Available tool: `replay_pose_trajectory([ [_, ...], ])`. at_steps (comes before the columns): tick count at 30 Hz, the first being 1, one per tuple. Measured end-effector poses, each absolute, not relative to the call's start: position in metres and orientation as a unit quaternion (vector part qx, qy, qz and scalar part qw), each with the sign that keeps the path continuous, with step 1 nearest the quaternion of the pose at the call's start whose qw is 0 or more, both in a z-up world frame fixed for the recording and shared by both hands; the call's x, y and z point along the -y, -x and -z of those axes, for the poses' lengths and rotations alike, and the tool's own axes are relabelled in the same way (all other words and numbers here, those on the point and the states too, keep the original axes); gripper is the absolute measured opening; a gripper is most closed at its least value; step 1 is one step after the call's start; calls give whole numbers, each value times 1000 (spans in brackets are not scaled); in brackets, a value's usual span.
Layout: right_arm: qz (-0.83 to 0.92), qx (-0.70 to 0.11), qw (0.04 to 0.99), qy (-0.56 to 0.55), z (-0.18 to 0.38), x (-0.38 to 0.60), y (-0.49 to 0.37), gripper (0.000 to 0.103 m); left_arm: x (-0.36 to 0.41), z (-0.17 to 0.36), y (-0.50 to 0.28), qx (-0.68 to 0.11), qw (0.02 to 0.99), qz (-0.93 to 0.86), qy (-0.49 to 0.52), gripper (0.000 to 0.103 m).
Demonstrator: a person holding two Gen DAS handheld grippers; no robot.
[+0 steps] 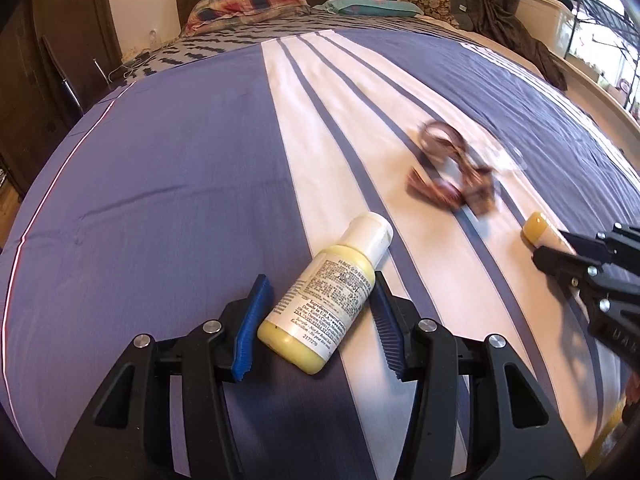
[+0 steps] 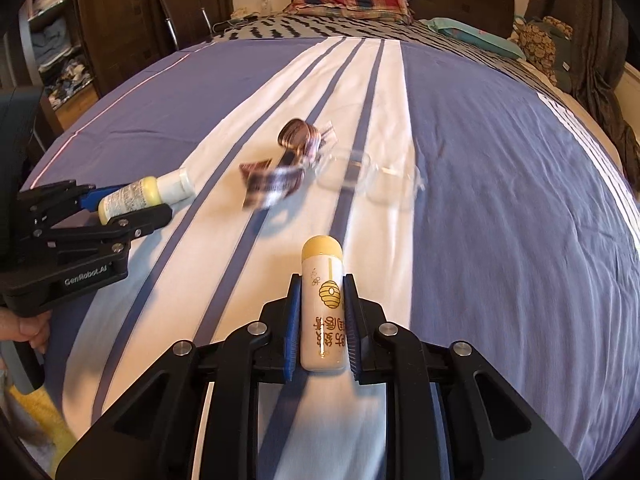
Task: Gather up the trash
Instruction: 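Carry the yellow bottle and tube off the bed down over the bin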
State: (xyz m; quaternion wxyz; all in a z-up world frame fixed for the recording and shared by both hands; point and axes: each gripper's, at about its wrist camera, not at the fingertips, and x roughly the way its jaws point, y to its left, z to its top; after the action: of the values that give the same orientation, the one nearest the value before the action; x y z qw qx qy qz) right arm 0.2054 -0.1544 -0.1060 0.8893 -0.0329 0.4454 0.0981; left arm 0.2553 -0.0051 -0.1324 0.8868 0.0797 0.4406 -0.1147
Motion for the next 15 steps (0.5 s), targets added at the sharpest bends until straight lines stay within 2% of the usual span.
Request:
replay_pose_trajectory([
  [15,-95,-439,894,3,101,177,-107,21,17,125,-133,-431,887,155,-63,48],
])
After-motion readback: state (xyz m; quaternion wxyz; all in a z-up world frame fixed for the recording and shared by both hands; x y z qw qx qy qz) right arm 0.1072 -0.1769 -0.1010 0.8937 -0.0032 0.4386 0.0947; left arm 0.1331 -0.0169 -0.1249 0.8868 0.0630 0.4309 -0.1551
